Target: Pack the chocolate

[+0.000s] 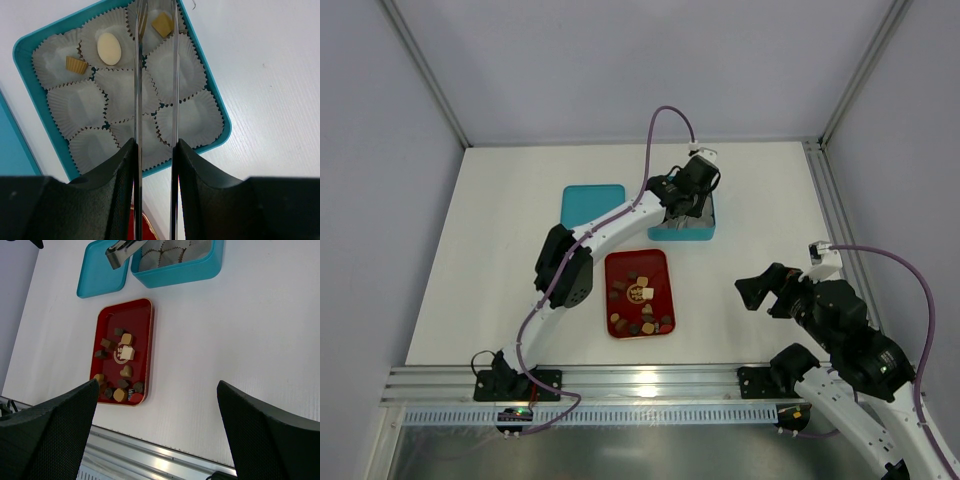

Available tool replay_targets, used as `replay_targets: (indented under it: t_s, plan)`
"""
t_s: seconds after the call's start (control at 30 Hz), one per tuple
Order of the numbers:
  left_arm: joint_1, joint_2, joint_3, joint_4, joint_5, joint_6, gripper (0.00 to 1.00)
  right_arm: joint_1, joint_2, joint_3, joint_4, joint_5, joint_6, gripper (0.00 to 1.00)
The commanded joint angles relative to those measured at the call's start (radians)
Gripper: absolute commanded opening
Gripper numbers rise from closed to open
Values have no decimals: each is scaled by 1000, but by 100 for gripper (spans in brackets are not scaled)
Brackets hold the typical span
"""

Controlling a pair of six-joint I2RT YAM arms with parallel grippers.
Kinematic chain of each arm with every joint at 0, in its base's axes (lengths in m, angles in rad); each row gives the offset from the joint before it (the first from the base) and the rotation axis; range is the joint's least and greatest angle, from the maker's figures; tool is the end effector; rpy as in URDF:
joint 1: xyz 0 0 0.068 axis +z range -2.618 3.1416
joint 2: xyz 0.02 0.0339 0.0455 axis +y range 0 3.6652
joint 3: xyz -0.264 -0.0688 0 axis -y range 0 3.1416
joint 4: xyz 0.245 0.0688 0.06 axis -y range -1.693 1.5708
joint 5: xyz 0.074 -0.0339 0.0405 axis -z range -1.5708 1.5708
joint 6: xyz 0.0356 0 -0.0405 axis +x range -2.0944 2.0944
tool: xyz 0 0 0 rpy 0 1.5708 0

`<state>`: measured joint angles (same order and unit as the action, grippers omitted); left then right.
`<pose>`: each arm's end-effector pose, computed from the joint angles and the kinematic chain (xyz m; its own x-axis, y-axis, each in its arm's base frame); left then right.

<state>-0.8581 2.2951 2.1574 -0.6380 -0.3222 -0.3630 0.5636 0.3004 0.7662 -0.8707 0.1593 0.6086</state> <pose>0.3504 -0.3882 0.2616 -0.6304 0.2143 -0.7461 0.3701 0.9278 -0.0462 0.0538 0.0273 0.3123 -0.5043 0.3490 -0.7898 -0.1413 0.8690 0.4742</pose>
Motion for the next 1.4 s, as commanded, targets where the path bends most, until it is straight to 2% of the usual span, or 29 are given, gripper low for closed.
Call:
replay_targets:
  t_s: [0.0, 0.27, 0.4, 0.57, 0.73, 0.87, 1.1, 1.2, 1.37]
  plan:
    - [1, -69, 22, 52, -14, 10, 37, 4, -6, 8, 6, -3, 6, 100]
    - [1, -230, -42, 34, 5, -1, 37, 4, 9, -2, 39, 13, 2, 100]
    - [1, -341, -103, -41, 28, -28, 37, 4, 35, -10, 79, 16, -6, 100]
    - [-1, -520, -250, -158, 84, -91, 37, 4, 81, -41, 142, -12, -12, 100]
    - [-12, -710, -490, -224, 152, -125, 37, 4, 112, -77, 205, -29, -4, 100]
    - [-73, -854, -641, -299, 149, -174, 37, 4, 128, -103, 242, -35, 2, 100]
    - [-196, -1016, -830, -348, 92, -318, 37, 4, 147, -137, 268, -50, 10, 100]
    - [-281, -1051, -878, -377, 37, -393, 38, 4, 148, -145, 266, -52, 10, 100]
    - [-349, -1062, -961, -349, -6, -479, 41, 4, 144, -160, 268, -53, 11, 100]
